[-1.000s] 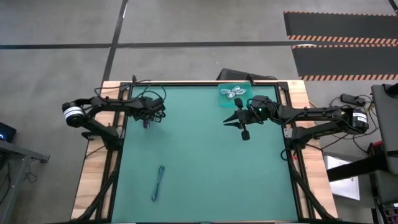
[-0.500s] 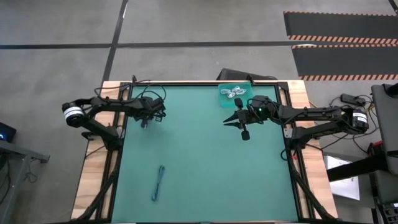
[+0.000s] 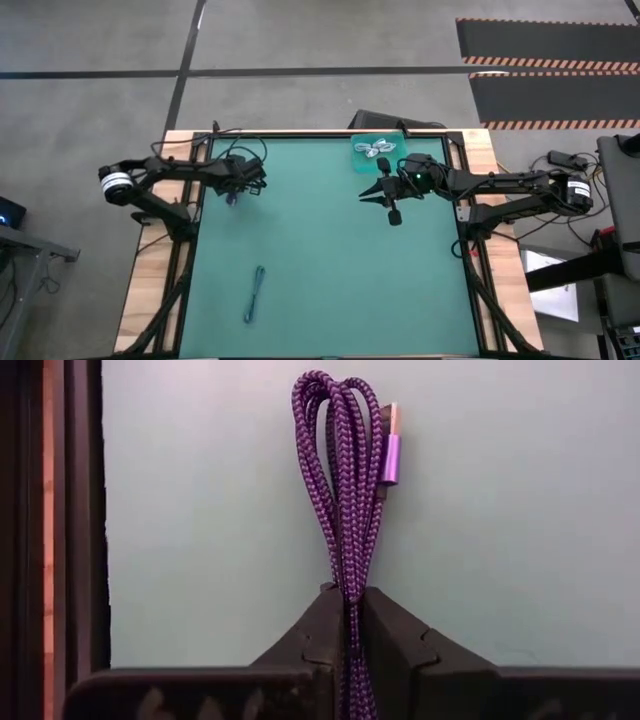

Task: Pick and place USB-C Cables
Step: Put the purple charger cable into the blue bin

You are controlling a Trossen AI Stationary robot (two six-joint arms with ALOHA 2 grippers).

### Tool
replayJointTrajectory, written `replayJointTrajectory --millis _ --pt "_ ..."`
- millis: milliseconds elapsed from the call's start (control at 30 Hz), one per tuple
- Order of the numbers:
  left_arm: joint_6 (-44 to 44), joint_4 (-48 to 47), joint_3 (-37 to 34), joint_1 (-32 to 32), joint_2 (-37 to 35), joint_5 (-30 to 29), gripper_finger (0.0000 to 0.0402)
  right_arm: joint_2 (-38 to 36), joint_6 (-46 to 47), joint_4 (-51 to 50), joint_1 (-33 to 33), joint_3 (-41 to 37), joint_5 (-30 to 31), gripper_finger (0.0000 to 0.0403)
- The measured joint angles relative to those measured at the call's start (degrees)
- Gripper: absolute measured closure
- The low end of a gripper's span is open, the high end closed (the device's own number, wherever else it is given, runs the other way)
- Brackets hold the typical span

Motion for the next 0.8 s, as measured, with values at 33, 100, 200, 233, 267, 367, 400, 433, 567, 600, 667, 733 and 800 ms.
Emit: replayJointTrajectory --millis 33,100,200,233,267,367,400,433,567,600,667,733,800 --pt "0.5 0.02 -0.02 -0.35 -0.4 0.0 0.0388 0.0 0.0 0.0 0.01 0.0 0.0 0.036" --pt "1.15 0.19 -0.02 -1.34 -0.92 -0.29 0.0389 0.0 0.05 0.02 0.02 -0.04 0.0 0.036" --pt "1.94 0.77 0.0 -3.3 -2.45 -0.39 0.0389 0.0 0.67 0.09 0.02 -0.04 -0.02 0.036" --pt "2.74 1.78 0.0 -4.08 -3.01 -0.45 0.0389 0.0 0.88 0.35 0.04 -0.08 -0.02 0.036" --pt "3.43 2.81 0.0 -4.94 -3.69 -0.45 0.0389 0.02 1.16 0.83 0.04 -0.31 -0.04 0.036" --pt "5.3 5.91 0.05 -7.82 -5.76 -0.46 0.0389 0.04 2.33 3.69 0.15 -1.61 -0.08 0.036" --pt "6.33 7.18 0.05 -8.84 -6.57 -0.5 0.0389 0.04 2.78 4.86 0.15 -2.08 -0.09 0.036" --pt "7.57 8.81 0.05 -9.91 -7.39 -0.52 0.0389 0.04 3.4 6.35 0.15 -2.64 -0.09 0.036" --pt "13.8 16.51 -0.1 -14.33 -10.32 -0.61 0.0389 0.04 5.55 12.84 0.15 -5.29 -0.09 0.036" --pt "15.79 18.78 -0.1 -15.5 -10.9 -0.63 0.0389 0.04 6.22 13.99 0.17 -5.79 -0.09 0.036" --pt "20.53 24.26 -0.17 -17.94 -11.96 -0.59 0.0389 0.04 7.2 15.67 0.17 -6.42 -0.09 0.036" --pt "25.47 30.4 -0.35 -20.47 -12.58 -0.59 0.0389 0.04 8.03 17.01 0.23 -6.9 -0.07 0.036" --pt "29.9 36.46 -0.62 -22.74 -12.78 -0.54 0.0389 0.04 8.2 18.43 0.53 -7.11 -0.06 0.036"
